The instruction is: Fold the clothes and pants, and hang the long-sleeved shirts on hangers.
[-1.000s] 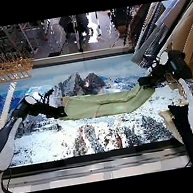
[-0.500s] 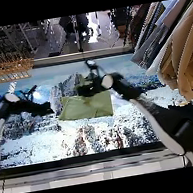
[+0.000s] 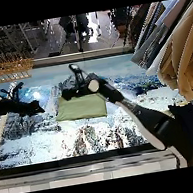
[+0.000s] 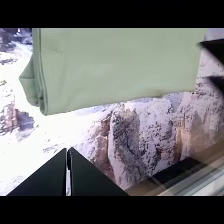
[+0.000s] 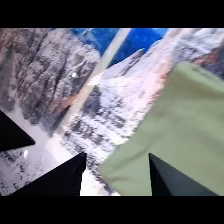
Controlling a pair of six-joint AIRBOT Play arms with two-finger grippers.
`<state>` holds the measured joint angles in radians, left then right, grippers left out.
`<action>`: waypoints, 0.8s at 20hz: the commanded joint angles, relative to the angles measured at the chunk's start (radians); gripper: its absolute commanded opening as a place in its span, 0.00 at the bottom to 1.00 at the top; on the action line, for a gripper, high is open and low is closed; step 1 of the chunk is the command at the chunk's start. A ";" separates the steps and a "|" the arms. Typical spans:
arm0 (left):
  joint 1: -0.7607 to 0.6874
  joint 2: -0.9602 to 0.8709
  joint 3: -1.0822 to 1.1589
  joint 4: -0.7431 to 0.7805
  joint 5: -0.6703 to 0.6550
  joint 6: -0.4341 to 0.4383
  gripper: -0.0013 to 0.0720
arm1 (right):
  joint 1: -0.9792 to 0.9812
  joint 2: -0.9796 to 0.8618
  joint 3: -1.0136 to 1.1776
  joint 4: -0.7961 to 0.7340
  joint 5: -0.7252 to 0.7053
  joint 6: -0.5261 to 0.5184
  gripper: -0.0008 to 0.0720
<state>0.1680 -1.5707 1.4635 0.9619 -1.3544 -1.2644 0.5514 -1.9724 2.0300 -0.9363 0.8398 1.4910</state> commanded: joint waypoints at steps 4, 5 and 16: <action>-0.139 -0.142 0.000 -0.004 0.197 -0.002 0.03 | -0.336 0.168 -0.125 -0.068 0.521 0.103 0.77; -0.151 -0.176 0.000 -0.004 0.206 -0.005 0.03 | -0.375 0.168 -0.166 -0.050 0.596 0.105 0.83; -0.154 -0.311 0.002 -0.005 0.208 -0.060 0.03 | -0.428 -0.058 -0.349 0.187 0.353 0.014 0.97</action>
<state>0.0154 -1.8702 1.4643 0.9543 -1.1496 -1.3190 0.1276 -1.9579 1.6550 -0.8165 1.2041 1.5261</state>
